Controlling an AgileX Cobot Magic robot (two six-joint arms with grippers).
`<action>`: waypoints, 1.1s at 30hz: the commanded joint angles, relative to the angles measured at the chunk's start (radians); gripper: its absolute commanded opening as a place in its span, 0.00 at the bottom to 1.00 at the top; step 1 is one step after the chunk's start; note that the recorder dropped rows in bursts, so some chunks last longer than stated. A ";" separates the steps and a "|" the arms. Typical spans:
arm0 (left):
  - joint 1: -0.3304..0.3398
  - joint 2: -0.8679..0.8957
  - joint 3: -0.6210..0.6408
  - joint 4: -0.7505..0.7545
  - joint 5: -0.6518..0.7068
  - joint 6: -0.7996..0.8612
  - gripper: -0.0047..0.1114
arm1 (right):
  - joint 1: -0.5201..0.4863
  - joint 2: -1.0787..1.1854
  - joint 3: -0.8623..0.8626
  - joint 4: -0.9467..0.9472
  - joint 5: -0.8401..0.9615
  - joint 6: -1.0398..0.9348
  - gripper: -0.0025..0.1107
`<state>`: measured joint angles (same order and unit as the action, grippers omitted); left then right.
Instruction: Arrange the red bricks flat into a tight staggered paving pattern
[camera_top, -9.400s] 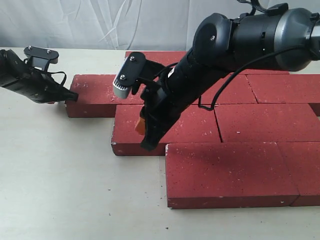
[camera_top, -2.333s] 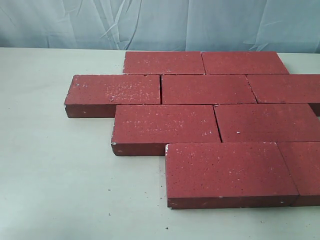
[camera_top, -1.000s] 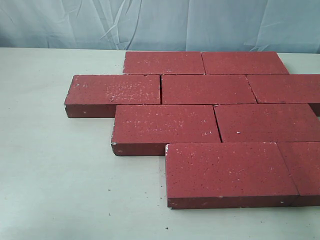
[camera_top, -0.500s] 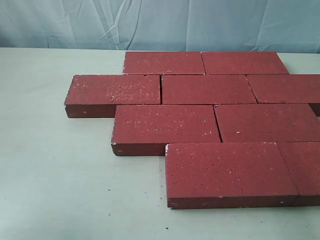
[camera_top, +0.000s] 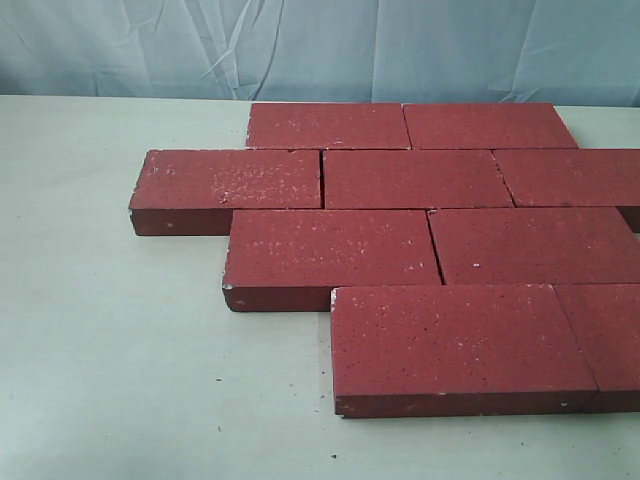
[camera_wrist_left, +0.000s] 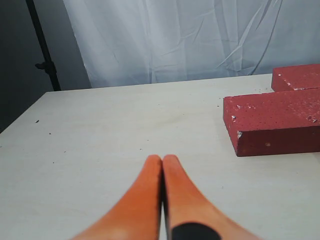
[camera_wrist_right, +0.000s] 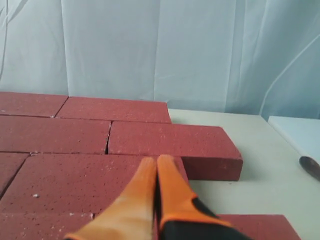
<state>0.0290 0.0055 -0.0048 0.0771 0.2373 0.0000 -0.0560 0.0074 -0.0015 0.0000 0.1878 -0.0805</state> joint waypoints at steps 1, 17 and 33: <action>0.001 -0.006 0.005 -0.006 0.002 -0.012 0.04 | -0.005 -0.007 0.001 0.025 0.076 0.007 0.01; 0.001 -0.006 0.005 -0.006 0.002 -0.012 0.04 | -0.005 -0.007 0.001 0.037 0.112 0.080 0.01; 0.001 -0.006 0.005 -0.006 0.002 -0.012 0.04 | -0.005 -0.007 0.001 0.037 0.116 0.080 0.01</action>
<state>0.0290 0.0055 -0.0048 0.0771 0.2373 0.0000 -0.0560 0.0074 -0.0015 0.0373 0.3096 0.0000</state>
